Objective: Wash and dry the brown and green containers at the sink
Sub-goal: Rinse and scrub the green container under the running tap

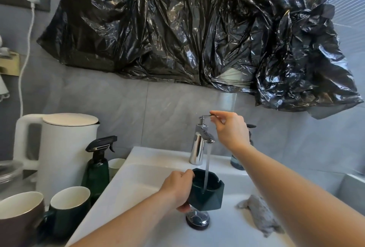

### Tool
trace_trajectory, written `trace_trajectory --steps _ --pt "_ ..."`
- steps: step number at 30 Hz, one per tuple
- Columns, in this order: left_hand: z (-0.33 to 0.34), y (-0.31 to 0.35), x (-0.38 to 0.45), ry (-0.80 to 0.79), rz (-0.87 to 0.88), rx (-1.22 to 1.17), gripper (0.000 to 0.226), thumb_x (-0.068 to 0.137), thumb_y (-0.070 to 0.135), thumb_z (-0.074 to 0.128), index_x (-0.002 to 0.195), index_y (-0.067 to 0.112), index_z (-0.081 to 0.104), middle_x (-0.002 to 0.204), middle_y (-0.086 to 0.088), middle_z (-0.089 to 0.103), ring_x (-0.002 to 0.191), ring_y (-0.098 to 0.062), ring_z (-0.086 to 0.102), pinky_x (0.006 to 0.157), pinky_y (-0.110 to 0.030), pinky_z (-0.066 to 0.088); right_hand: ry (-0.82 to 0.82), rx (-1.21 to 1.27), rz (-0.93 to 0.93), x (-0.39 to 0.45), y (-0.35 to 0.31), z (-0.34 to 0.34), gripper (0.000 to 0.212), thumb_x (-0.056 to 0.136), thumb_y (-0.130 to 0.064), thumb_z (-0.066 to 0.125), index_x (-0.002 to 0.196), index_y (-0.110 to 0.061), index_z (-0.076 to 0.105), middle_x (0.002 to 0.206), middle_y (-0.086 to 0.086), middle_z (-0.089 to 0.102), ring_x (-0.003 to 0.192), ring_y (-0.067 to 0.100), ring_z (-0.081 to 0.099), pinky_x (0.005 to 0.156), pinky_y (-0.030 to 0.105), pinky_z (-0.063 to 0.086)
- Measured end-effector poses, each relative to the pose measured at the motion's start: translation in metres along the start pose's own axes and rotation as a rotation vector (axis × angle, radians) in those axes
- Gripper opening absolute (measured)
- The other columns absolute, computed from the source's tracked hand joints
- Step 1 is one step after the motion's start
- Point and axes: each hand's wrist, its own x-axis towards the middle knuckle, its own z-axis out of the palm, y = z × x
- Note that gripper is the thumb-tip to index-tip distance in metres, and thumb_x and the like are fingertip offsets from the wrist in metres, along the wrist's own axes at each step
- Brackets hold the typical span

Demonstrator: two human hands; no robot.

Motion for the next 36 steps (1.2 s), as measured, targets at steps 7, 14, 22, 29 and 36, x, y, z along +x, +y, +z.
trace_trajectory --steps 7,14,22,29,36 --pt "-0.002 -0.004 0.005 0.029 0.051 0.112 0.046 0.104 0.038 0.026 0.107 0.009 0.063 0.085 -0.015 0.066 0.048 -0.019 0.063 0.045 -0.024 0.043 0.226 0.629 0.473 -0.042 0.004 -0.001 0.037 0.105 -0.043 0.046 0.137 -0.027 0.051 0.104 -0.003 0.072 0.089 0.024 0.071 0.093 0.049 0.055" --pt "-0.007 0.001 0.002 0.068 0.044 0.179 0.047 0.106 0.042 0.025 0.112 0.016 0.063 0.096 -0.012 0.072 0.058 -0.018 0.067 0.053 -0.025 0.05 -0.239 0.366 0.49 -0.117 0.017 0.0 0.035 0.103 -0.045 0.053 0.126 -0.019 0.054 0.112 -0.001 0.067 0.089 0.011 0.064 0.075 0.032 0.05" --pt "-0.007 0.032 0.001 -0.037 0.086 0.208 0.042 0.106 0.038 0.027 0.118 0.015 0.061 0.093 -0.017 0.075 0.055 -0.02 0.067 0.046 -0.024 0.048 -0.546 0.332 0.601 -0.127 0.035 -0.015 0.034 0.106 -0.041 0.042 0.103 -0.016 0.065 0.092 0.007 0.071 0.056 0.016 0.064 0.048 0.021 0.043" --pt "-0.001 0.004 0.003 -0.086 0.169 0.354 0.048 0.105 0.05 0.031 0.105 0.019 0.067 0.089 -0.009 0.073 0.055 -0.021 0.069 0.046 -0.026 0.05 -0.513 0.233 0.49 -0.134 0.049 -0.008 0.035 0.101 -0.031 0.045 0.072 -0.015 0.059 0.063 -0.001 0.053 0.06 0.015 0.046 0.058 0.027 0.037" --pt "-0.018 -0.004 -0.002 -0.06 0.25 0.487 0.053 0.107 0.048 0.03 0.106 0.012 0.069 0.075 -0.001 0.078 0.051 -0.02 0.06 0.064 -0.03 0.053 -0.473 0.141 0.428 -0.137 0.051 -0.009 0.038 0.102 -0.03 0.045 0.065 -0.019 0.043 0.064 0.001 0.044 0.061 0.018 0.04 0.057 0.031 0.03"
